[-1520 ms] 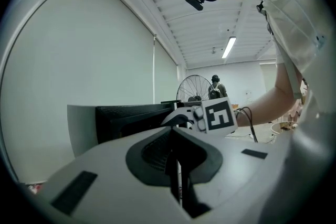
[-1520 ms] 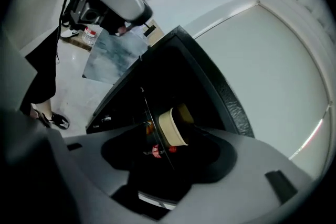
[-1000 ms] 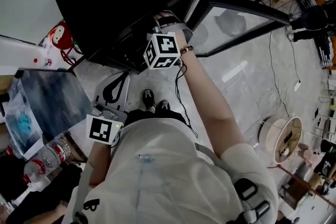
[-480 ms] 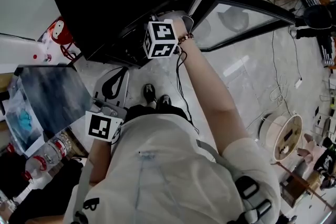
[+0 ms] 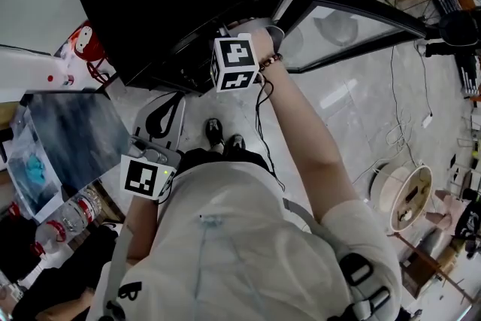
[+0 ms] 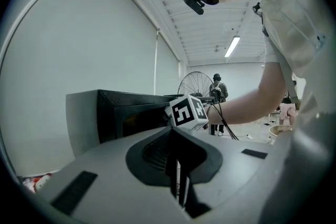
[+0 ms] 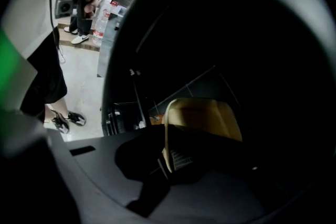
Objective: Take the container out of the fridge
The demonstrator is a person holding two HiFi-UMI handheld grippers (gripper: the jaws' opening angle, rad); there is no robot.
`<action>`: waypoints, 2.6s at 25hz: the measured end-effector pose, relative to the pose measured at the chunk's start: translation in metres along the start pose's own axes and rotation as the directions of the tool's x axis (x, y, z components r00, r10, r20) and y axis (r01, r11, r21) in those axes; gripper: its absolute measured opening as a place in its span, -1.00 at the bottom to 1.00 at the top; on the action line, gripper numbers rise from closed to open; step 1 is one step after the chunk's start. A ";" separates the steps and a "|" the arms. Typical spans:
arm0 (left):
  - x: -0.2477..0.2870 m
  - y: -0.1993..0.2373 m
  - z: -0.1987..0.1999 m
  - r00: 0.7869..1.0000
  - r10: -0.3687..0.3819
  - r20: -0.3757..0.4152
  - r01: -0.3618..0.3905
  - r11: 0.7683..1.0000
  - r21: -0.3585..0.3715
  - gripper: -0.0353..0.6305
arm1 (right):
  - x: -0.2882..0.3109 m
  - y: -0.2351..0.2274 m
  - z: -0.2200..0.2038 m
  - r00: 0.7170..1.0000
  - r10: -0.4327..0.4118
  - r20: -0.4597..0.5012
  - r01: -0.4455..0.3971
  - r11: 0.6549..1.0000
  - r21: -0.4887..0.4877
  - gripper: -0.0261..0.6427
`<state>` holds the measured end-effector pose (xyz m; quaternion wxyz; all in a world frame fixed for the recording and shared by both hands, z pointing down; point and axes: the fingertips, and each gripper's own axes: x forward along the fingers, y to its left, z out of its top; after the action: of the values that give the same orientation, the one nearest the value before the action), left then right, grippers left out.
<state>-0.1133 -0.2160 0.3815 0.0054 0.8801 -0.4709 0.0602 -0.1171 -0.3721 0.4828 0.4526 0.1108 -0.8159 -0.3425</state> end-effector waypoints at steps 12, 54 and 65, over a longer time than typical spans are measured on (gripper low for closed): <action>0.008 -0.001 0.002 1.000 -0.016 0.014 0.016 1.000 -0.007 -0.87 | -0.052 0.046 0.006 0.995 0.101 -0.023 -0.101 0.995 0.001 -0.83; 0.001 -0.022 0.007 0.997 -0.061 0.056 0.062 0.998 -0.018 -0.87 | -0.219 0.136 0.053 0.966 0.223 0.129 -0.248 0.939 0.238 -0.83; -0.012 -0.022 0.009 0.996 -0.059 0.073 0.060 0.998 -0.011 -0.87 | -0.223 0.138 0.064 0.970 0.212 0.120 -0.235 0.945 0.227 -0.83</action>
<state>-0.1006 -0.1938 0.3726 -0.0041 0.8954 -0.4446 0.0247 -0.0247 -0.1314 0.4029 0.4328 0.0550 -0.8789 -0.1930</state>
